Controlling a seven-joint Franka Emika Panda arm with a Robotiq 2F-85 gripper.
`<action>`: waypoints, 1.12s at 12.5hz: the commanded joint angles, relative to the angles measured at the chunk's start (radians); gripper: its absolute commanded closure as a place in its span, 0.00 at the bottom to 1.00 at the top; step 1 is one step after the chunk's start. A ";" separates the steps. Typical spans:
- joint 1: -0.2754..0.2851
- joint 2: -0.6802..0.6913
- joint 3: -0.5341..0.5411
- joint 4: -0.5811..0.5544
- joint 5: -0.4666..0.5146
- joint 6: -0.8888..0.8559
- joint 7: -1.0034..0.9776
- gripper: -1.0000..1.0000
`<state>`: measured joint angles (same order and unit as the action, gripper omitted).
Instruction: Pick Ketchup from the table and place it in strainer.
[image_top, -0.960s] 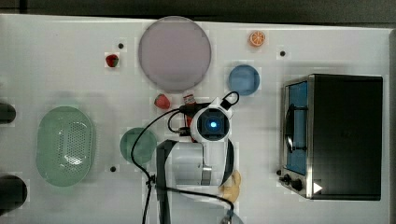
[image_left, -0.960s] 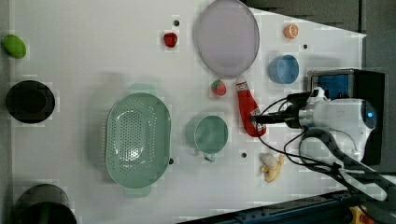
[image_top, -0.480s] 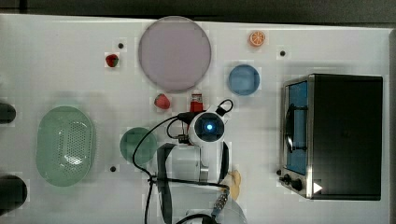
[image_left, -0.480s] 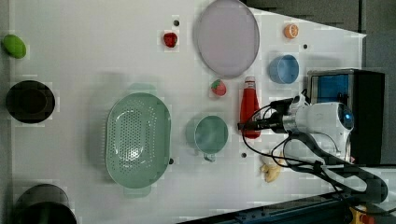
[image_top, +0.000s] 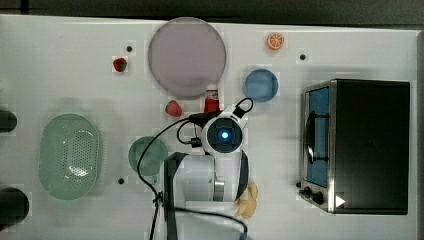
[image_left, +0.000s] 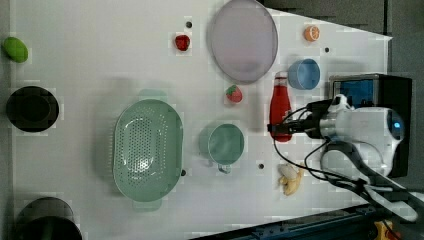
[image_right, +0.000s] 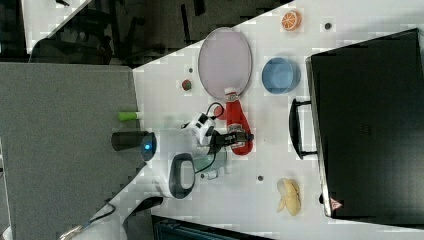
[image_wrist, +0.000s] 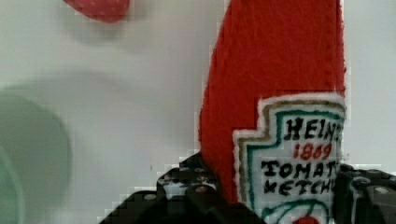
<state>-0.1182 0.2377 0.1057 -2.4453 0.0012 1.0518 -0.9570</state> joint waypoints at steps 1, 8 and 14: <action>-0.011 -0.176 -0.003 0.021 0.010 -0.137 -0.020 0.37; 0.009 -0.449 0.124 0.172 0.014 -0.664 0.171 0.37; 0.024 -0.441 0.308 0.262 0.037 -0.708 0.368 0.37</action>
<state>-0.1086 -0.2168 0.3904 -2.2031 0.0136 0.3389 -0.7212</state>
